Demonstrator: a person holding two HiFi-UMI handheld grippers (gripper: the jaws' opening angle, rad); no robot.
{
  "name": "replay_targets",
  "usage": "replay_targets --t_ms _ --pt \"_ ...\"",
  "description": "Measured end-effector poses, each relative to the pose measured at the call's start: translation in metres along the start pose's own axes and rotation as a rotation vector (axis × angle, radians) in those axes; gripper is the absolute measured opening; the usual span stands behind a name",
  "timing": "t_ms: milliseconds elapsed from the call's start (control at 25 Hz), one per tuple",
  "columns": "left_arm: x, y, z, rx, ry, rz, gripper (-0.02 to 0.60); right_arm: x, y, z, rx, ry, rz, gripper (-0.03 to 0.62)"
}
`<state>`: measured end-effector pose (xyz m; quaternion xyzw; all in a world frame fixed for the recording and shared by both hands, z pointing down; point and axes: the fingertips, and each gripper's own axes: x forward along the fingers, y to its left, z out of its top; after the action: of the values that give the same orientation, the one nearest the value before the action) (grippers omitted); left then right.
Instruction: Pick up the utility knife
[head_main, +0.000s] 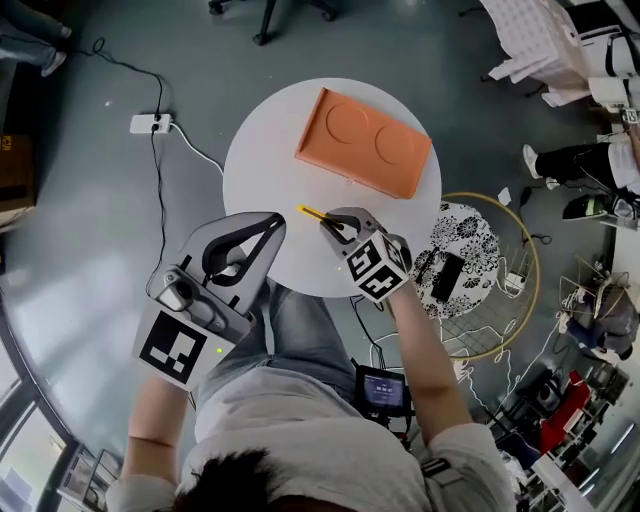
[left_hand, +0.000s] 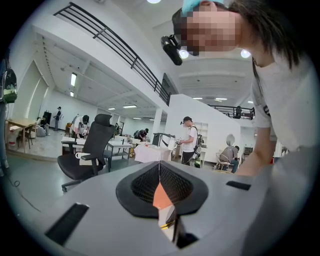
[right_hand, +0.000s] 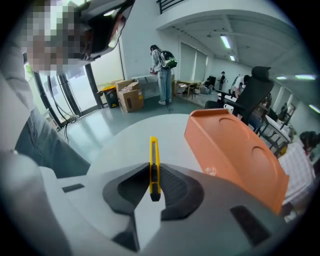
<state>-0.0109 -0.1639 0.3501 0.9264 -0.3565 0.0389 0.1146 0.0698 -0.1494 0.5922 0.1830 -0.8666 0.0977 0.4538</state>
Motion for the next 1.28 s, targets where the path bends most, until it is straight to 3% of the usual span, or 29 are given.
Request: replay_targets --t_ms 360,720,960,1280 --pt "-0.017 -0.016 0.017 0.048 -0.009 -0.109 0.011 -0.057 0.015 0.06 0.211 -0.249 -0.145 0.066" --pt "-0.031 -0.042 0.029 0.099 -0.032 -0.236 0.011 -0.14 0.032 0.1 0.345 -0.487 -0.341 0.066" --pt "-0.038 -0.063 0.034 0.129 -0.048 -0.337 0.011 -0.191 0.053 0.115 0.404 -0.609 -0.472 0.066" --pt "-0.057 -0.107 0.035 0.159 -0.082 -0.433 0.011 -0.255 0.102 0.122 0.402 -0.738 -0.606 0.066"
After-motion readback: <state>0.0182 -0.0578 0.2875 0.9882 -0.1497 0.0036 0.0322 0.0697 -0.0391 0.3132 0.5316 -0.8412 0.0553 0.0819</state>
